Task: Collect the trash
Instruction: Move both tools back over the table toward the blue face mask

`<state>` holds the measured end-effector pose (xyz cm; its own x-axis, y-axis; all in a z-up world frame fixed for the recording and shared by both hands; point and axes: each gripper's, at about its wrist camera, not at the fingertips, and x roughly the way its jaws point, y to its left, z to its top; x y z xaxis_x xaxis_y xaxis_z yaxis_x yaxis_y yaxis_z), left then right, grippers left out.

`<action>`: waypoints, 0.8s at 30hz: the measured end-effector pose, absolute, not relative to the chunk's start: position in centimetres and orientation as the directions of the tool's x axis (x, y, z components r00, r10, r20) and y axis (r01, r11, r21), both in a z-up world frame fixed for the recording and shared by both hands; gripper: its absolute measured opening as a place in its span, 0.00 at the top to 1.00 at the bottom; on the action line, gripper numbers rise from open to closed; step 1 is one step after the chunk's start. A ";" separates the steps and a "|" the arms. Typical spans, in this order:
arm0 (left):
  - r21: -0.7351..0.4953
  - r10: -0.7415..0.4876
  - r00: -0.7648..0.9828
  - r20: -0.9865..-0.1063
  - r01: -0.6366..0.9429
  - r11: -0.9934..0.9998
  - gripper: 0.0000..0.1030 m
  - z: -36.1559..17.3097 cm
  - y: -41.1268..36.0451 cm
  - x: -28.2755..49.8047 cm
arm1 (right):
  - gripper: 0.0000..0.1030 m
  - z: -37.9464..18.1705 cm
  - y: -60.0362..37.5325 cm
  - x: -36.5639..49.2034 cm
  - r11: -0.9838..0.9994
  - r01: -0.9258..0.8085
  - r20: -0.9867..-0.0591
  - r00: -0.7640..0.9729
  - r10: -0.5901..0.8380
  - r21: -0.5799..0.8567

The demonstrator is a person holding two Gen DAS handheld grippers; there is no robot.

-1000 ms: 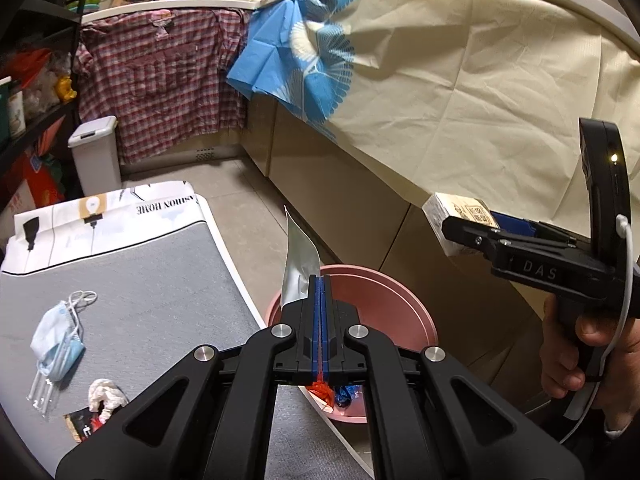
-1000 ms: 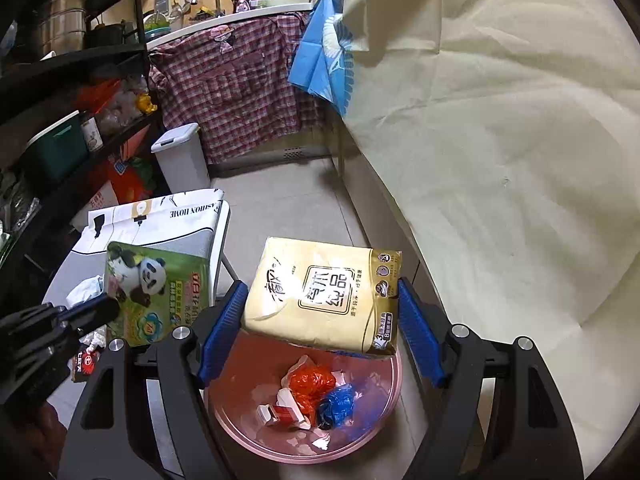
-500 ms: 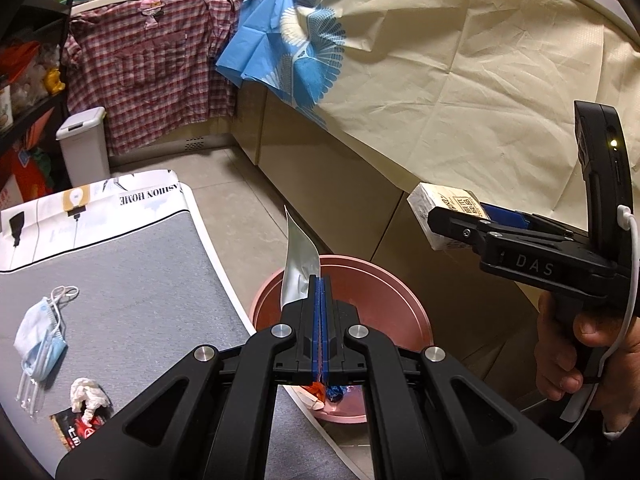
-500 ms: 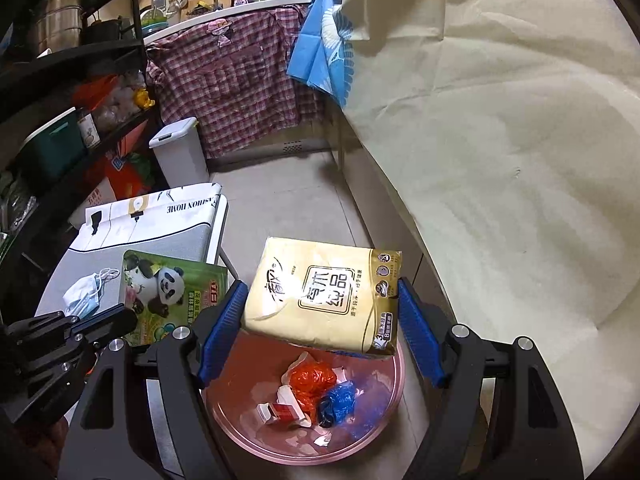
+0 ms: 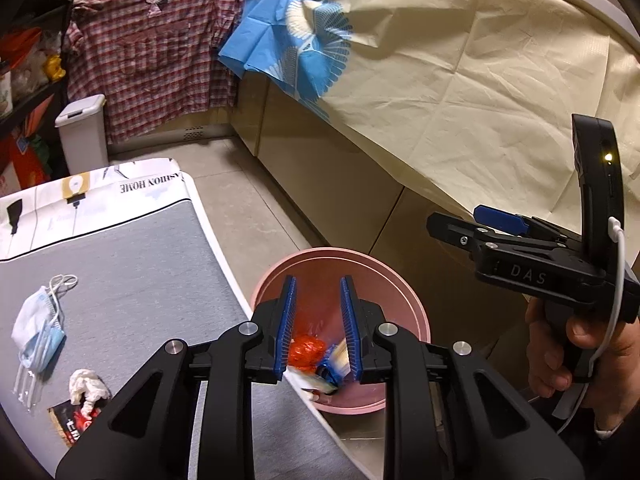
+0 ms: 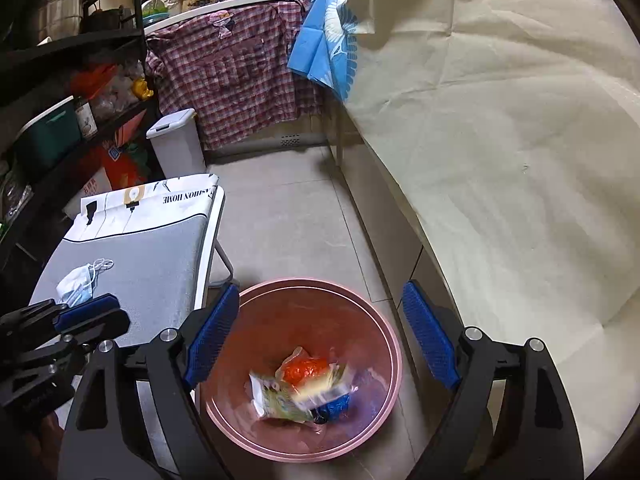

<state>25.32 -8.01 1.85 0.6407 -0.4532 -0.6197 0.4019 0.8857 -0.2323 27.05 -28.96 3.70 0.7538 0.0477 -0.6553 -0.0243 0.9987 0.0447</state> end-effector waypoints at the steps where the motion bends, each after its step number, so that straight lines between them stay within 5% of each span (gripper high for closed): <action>1: -0.229 -0.450 0.644 -0.619 0.399 0.888 0.79 1.9 -7.7 25.2 | 0.20 3.7 -29.0 27.0 0.999 -0.025 -0.654 0.755 0.048 0.044; 17: -0.208 -0.357 0.717 -0.599 0.292 0.934 0.79 3.7 0.4 23.2 | 0.20 4.4 -25.2 25.1 0.992 -0.124 -0.613 0.784 0.098 0.000; 24: -0.198 -0.275 0.754 -0.596 0.194 0.961 0.79 4.0 6.6 22.4 | 0.31 5.0 -20.9 23.5 0.978 -0.207 -0.566 0.804 0.183 0.021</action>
<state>22.42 6.57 3.99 0.7542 -0.2751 -0.5962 0.1938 0.9608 -0.1982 23.49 -20.94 4.95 0.8043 0.1825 -0.5655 -0.2071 0.9781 0.0212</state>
